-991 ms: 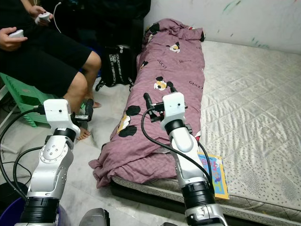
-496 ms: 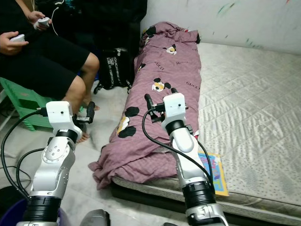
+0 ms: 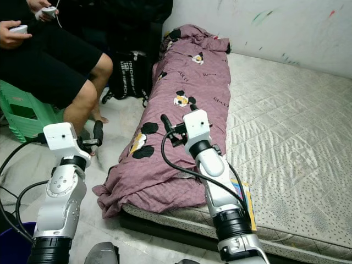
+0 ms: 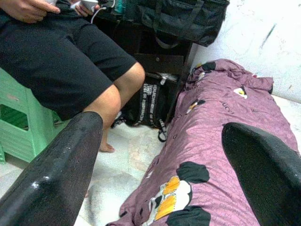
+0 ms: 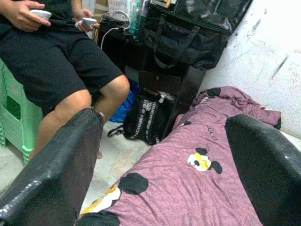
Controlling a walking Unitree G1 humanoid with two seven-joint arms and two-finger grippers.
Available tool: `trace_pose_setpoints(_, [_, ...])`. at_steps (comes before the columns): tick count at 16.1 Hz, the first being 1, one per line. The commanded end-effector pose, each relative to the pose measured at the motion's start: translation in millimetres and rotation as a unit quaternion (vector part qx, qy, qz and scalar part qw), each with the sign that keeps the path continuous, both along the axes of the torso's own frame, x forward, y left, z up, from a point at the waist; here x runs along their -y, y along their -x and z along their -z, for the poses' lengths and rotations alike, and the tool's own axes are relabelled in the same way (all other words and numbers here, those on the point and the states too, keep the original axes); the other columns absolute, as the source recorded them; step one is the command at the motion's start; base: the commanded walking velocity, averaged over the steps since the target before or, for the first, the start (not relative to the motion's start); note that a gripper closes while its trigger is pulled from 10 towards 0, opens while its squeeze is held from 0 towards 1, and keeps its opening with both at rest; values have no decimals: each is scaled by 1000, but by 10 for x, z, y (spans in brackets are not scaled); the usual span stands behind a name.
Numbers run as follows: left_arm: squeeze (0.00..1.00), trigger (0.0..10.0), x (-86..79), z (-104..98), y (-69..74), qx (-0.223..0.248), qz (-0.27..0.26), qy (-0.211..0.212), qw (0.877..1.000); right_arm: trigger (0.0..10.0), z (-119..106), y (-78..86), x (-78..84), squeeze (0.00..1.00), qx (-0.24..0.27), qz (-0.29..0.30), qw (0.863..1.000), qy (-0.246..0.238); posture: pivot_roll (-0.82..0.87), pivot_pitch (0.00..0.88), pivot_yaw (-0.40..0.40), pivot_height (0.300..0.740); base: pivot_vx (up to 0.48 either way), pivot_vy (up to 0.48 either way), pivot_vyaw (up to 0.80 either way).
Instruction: Clean up the room
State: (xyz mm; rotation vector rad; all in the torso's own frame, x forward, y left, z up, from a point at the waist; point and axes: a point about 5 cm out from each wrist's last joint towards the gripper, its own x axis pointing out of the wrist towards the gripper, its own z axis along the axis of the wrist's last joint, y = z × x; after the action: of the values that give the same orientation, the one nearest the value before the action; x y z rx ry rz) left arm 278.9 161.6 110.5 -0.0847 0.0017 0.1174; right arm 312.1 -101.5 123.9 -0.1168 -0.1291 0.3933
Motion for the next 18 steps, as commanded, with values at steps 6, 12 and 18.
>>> trace_pose_setpoints(6, [0, 10000, 88, -45, -75, -1, 35, -6, 999, 10000, -18, 10, 82, 0, 1, 24, 1000, -11, 1, 0, -52, 740, 0, 0, 0])
trace_pose_setpoints(12, [0, 10000, 71, -68, -97, 1, 44, -19, 999, 10000, -19, 10, 51, 0, 1, 27, 999, -20, 10, 0, -44, 740, 0, -167, 0])
trace_pose_setpoints(18, [0, 10000, 72, -62, -91, 2, 43, -19, 999, 10000, -10, 8, 43, 0, -3, 23, 1000, -19, 20, 0, -57, 740, 0, -339, 0])
